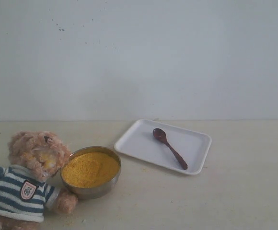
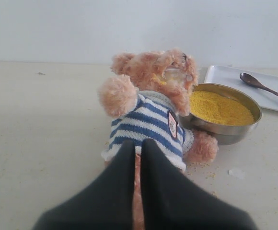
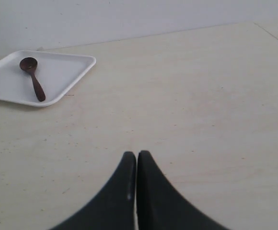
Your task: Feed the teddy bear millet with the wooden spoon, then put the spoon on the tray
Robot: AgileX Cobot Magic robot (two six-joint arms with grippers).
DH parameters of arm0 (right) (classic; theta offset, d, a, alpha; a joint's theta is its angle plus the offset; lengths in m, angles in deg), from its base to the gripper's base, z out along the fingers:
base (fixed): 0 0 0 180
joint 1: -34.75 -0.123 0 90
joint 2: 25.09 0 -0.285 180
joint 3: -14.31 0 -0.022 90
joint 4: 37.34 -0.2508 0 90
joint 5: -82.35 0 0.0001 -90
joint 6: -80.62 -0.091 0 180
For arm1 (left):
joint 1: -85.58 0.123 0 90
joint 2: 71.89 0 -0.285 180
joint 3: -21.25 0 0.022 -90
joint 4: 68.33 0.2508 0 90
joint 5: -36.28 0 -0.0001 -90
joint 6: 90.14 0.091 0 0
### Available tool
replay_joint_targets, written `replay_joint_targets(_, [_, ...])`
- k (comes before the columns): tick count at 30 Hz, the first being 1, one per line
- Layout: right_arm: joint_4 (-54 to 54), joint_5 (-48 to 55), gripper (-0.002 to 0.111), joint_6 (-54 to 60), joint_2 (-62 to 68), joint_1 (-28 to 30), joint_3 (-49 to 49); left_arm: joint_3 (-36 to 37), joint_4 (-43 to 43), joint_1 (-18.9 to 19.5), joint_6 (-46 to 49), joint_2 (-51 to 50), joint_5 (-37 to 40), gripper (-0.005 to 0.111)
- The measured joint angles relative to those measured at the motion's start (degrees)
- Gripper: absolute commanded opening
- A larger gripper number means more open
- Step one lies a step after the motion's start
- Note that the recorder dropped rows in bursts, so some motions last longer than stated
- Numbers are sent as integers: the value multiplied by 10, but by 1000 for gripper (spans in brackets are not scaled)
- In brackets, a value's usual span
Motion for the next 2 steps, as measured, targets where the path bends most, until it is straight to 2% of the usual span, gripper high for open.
replay_joint_targets(2, [0,0,0,0,0,0,0,0,0,0,0,0,0,4])
